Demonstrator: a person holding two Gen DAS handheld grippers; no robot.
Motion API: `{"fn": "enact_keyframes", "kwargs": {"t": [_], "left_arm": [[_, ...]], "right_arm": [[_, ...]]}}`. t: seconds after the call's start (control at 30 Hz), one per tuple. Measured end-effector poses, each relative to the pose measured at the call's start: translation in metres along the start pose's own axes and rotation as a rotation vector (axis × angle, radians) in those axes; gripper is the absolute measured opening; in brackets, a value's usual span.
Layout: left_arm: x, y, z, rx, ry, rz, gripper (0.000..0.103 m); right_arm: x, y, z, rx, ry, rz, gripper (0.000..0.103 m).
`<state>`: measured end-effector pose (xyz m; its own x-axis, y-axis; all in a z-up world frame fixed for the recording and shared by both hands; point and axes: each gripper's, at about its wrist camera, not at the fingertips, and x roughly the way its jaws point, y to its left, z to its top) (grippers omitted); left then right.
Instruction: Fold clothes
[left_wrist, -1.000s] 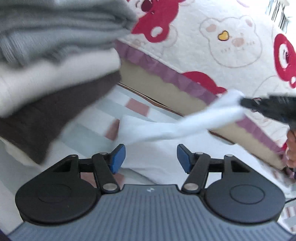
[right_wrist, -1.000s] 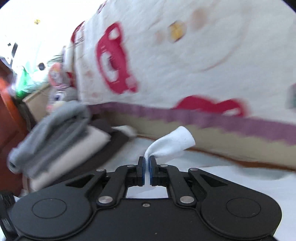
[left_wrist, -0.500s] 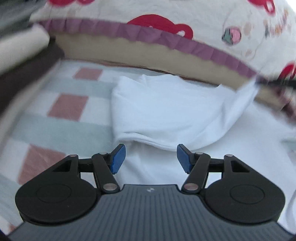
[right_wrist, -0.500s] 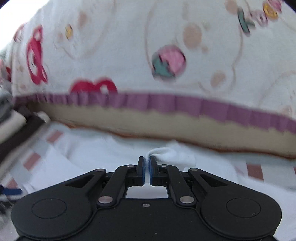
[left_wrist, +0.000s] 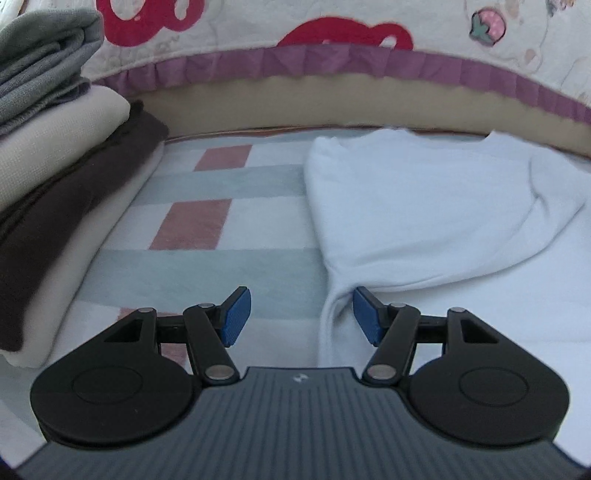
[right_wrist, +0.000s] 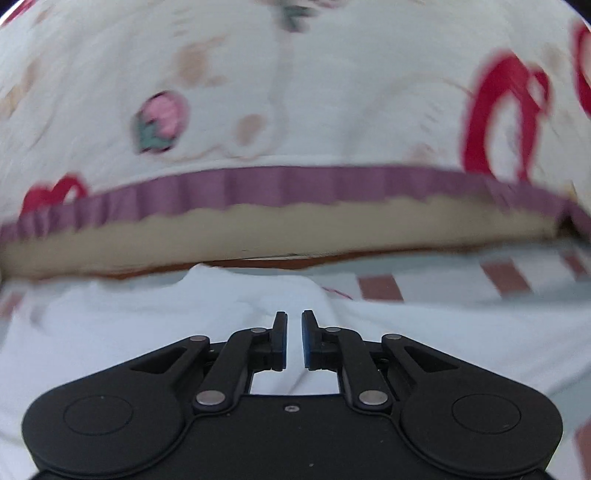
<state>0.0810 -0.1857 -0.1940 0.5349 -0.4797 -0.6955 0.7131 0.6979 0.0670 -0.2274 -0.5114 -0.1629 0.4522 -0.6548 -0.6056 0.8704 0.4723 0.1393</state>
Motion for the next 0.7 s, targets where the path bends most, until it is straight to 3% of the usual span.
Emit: {"fn": "enact_keyframes", "kwargs": {"t": [0.07, 0.13, 0.23, 0.27, 0.37, 0.43, 0.53, 0.57, 0.67, 0.7], "left_arm": [[0.002, 0.006, 0.002, -0.047, 0.032, 0.006, 0.064], [-0.001, 0.008, 0.002, -0.068, 0.014, 0.006, 0.061], [0.002, 0.006, 0.0, -0.034, 0.017, 0.025, 0.047], [0.003, 0.005, -0.001, -0.024, 0.021, 0.026, 0.038], [0.002, 0.008, 0.001, -0.039, 0.029, 0.005, 0.037], [-0.001, 0.006, 0.001, -0.03, 0.04, 0.017, 0.039], [-0.007, 0.003, 0.001, -0.023, 0.092, 0.0, 0.04], [-0.016, 0.005, 0.003, -0.002, 0.055, -0.085, 0.041], [-0.044, 0.009, 0.009, 0.131, -0.108, -0.19, 0.045], [-0.044, 0.015, 0.013, 0.089, -0.114, -0.203, 0.048]], "right_arm": [[0.001, -0.001, 0.008, 0.063, 0.029, 0.045, 0.026], [0.002, 0.009, 0.017, 0.092, 0.051, 0.106, 0.039], [0.012, 0.024, 0.02, 0.173, 0.114, 0.197, 0.047], [0.015, 0.028, 0.02, 0.204, 0.137, 0.227, 0.047], [0.032, 0.04, 0.024, 0.385, 0.218, 0.272, 0.056], [0.047, 0.052, 0.03, 0.409, 0.283, 0.248, 0.058], [0.061, 0.077, 0.033, 0.245, 0.319, 0.138, 0.058], [0.067, 0.082, 0.032, 0.198, 0.327, 0.103, 0.058], [0.086, 0.085, 0.024, 0.182, 0.355, 0.035, 0.058], [0.091, 0.085, 0.022, 0.196, 0.365, 0.023, 0.058]]}}
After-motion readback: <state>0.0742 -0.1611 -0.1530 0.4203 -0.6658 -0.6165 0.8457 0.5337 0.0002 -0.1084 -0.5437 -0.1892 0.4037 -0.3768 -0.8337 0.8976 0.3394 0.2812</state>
